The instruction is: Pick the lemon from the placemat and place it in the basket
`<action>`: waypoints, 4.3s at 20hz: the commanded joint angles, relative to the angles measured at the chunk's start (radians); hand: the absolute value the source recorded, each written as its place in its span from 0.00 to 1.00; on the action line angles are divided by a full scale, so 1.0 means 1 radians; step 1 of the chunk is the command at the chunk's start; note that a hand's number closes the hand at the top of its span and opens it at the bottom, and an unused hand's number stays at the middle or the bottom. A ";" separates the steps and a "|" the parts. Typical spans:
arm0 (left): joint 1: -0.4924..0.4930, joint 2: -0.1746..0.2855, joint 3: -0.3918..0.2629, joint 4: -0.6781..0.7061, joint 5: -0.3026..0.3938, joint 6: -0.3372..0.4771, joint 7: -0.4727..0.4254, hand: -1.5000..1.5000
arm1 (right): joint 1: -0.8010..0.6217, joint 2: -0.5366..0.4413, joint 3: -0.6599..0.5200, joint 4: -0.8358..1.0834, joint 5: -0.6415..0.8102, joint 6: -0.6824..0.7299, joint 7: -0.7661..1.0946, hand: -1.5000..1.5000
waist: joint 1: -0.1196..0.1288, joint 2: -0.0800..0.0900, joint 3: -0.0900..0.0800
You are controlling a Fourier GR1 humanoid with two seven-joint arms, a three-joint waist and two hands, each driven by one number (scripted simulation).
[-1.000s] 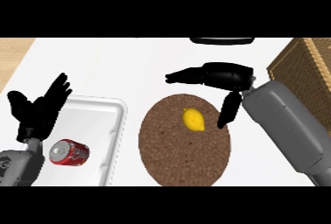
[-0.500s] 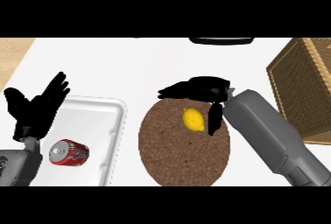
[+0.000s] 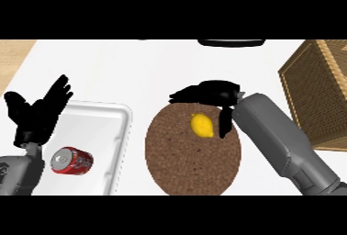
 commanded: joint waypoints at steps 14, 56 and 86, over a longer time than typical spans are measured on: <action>-0.001 -0.042 0.026 -0.002 -0.051 -0.023 -0.004 0.50 | -0.005 -0.002 0.008 0.137 0.087 -0.046 -0.194 0.00 | 0.003 0.002 0.000; 0.146 -0.052 0.134 -0.081 -0.072 -0.010 0.019 0.50 | 1.225 0.014 -0.111 -0.919 -0.112 -0.383 0.091 1.00 | -0.145 -0.035 -0.005; 0.036 -0.092 0.063 -0.044 -0.102 -0.048 0.024 0.50 | 1.085 -0.218 -0.764 -1.766 -0.478 -0.322 1.063 1.00 | -0.018 -0.003 -0.004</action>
